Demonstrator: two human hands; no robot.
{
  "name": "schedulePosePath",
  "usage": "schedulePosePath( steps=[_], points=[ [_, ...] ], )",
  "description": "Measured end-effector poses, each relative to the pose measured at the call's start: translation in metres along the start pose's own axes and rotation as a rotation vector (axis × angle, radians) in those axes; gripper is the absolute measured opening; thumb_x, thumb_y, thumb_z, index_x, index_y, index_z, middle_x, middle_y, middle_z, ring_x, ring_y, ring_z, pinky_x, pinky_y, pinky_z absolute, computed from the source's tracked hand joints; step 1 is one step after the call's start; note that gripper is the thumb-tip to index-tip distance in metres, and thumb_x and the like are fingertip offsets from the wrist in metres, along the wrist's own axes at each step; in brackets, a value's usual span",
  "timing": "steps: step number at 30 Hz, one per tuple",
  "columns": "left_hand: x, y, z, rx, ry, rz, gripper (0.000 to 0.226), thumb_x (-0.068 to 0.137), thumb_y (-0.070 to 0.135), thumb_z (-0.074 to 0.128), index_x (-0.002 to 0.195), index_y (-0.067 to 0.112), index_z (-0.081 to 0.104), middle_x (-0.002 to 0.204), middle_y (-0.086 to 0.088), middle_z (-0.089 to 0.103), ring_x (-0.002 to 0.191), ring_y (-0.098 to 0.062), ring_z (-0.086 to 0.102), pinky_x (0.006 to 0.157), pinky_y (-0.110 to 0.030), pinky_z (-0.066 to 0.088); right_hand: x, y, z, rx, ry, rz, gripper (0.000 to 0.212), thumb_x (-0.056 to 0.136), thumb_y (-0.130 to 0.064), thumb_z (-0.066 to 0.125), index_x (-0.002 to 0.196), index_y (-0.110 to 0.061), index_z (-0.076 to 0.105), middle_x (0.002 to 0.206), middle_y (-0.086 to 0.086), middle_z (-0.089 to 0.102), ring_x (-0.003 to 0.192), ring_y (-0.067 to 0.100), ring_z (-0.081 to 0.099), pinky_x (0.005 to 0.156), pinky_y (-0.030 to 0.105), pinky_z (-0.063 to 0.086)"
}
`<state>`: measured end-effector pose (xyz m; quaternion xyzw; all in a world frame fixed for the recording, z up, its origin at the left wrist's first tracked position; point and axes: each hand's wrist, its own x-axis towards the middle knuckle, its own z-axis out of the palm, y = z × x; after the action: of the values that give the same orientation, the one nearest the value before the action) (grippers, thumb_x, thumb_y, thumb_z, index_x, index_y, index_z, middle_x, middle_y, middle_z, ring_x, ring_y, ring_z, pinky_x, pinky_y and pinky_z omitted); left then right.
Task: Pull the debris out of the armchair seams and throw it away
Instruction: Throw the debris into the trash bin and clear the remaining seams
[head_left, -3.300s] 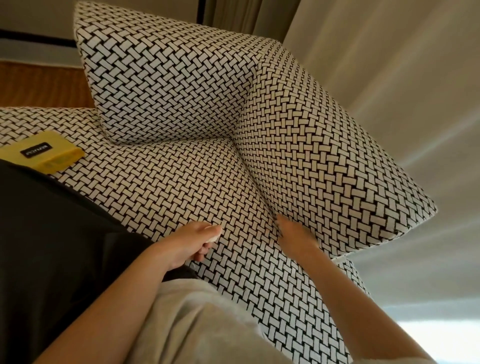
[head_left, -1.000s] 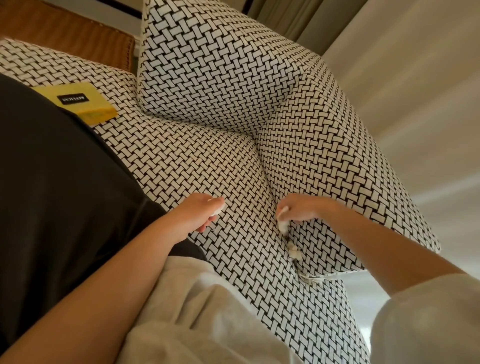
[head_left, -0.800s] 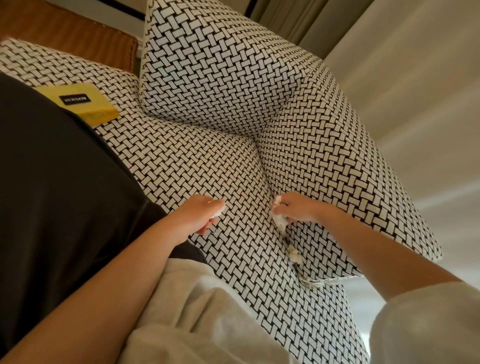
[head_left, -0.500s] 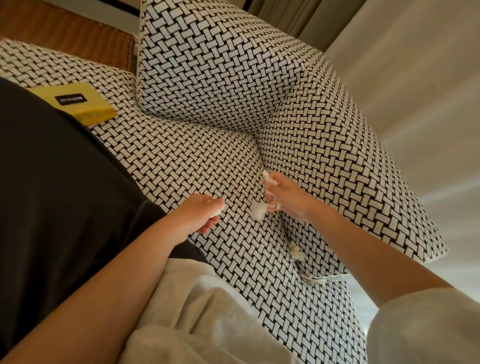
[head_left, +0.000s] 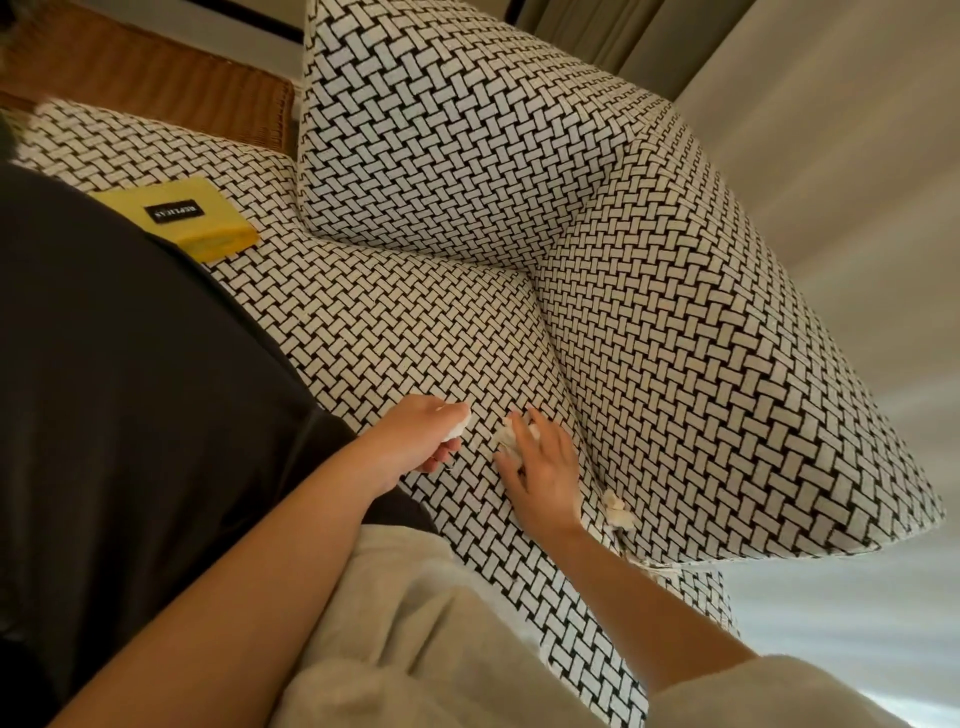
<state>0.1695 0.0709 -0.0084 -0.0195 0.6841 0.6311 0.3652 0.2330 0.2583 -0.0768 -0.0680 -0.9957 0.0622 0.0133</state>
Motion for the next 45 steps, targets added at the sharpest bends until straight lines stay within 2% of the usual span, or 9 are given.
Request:
schedulePosePath(
  steps=[4,8,12,18,26,29,33,39,45],
  points=[
    [-0.001,0.0,-0.001,-0.013,0.003,-0.01,0.019,0.094,0.029,0.046,0.086,0.019,0.058,0.074,-0.002,0.058,0.061,-0.01,0.049,0.055,-0.02,0.043,0.007,0.0,0.002,0.101,0.239,0.008,0.039,0.091,-0.036,0.04,0.112,-0.014,0.064,0.101,0.006,0.06,0.095,0.021,0.052,0.079,0.029,0.044],
    [-0.005,0.002,-0.001,-0.016,0.012,-0.002,0.019,0.095,0.03,0.045,0.089,0.019,0.059,0.074,-0.001,0.058,0.06,-0.009,0.049,0.057,-0.02,0.043,0.017,-0.007,-0.006,0.233,0.317,0.022,0.037,0.094,-0.031,0.038,0.073,-0.008,0.058,0.071,0.0,0.049,0.074,0.015,0.042,0.062,0.026,0.038],
    [-0.012,0.007,-0.005,-0.036,0.051,0.031,0.023,0.095,0.031,0.045,0.096,0.014,0.061,0.072,0.0,0.057,0.059,-0.008,0.049,0.055,-0.018,0.042,0.035,-0.046,-0.026,0.563,0.218,0.236,0.041,0.096,-0.025,0.045,0.056,-0.018,0.037,0.077,0.0,0.043,0.062,0.007,0.037,0.054,0.014,0.033],
    [-0.019,0.042,-0.047,-0.161,0.367,-0.056,0.029,0.091,0.035,0.051,0.069,0.016,0.058,0.043,0.006,0.053,0.04,-0.007,0.046,0.044,-0.02,0.041,0.079,-0.123,-0.063,0.812,0.174,0.128,0.028,0.084,-0.002,0.053,0.059,-0.011,0.048,0.08,0.004,0.05,0.043,0.001,0.041,0.037,0.01,0.033],
    [-0.092,0.063,-0.154,-0.263,0.519,0.267,0.03,0.095,0.028,0.046,0.071,0.016,0.059,0.059,0.001,0.056,0.053,-0.012,0.047,0.057,-0.027,0.04,0.121,-0.238,-0.102,0.98,0.041,-0.207,0.032,0.08,-0.003,0.057,0.053,-0.015,0.044,0.055,-0.004,0.041,0.045,0.002,0.035,0.045,0.015,0.031],
    [-0.113,0.066,-0.192,-0.22,0.626,0.313,0.036,0.095,0.027,0.042,0.068,0.011,0.058,0.065,-0.006,0.055,0.056,-0.015,0.047,0.059,-0.03,0.04,0.13,-0.291,-0.112,0.951,0.01,-0.435,0.023,0.075,-0.014,0.056,0.052,-0.011,0.05,0.057,-0.005,0.046,0.061,0.008,0.045,0.064,0.023,0.038],
    [-0.132,0.06,-0.242,-0.238,0.752,0.309,0.035,0.096,0.027,0.041,0.07,0.012,0.059,0.063,-0.003,0.057,0.056,-0.013,0.049,0.057,-0.028,0.04,0.137,-0.364,-0.12,0.917,-0.064,-0.636,0.009,0.073,-0.006,0.064,0.077,-0.009,0.072,0.082,-0.016,0.06,0.096,-0.001,0.052,0.087,0.007,0.034],
    [-0.149,0.03,-0.313,-0.322,0.906,0.275,0.036,0.095,0.024,0.044,0.062,0.012,0.056,0.053,0.002,0.054,0.05,-0.012,0.045,0.052,-0.027,0.036,0.148,-0.459,-0.092,0.906,-0.249,-0.774,0.018,0.074,-0.004,0.059,0.061,-0.006,0.047,0.056,-0.005,0.041,0.052,0.004,0.035,0.049,0.016,0.027],
    [-0.141,-0.016,-0.371,-0.393,0.983,0.155,0.034,0.095,0.026,0.044,0.066,0.01,0.054,0.062,-0.004,0.053,0.051,-0.014,0.044,0.047,-0.022,0.035,0.171,-0.528,-0.034,0.571,-0.37,-0.771,0.025,0.078,0.001,0.055,0.098,-0.012,0.061,0.097,0.0,0.055,0.09,0.016,0.05,0.067,0.021,0.03]
  ],
)
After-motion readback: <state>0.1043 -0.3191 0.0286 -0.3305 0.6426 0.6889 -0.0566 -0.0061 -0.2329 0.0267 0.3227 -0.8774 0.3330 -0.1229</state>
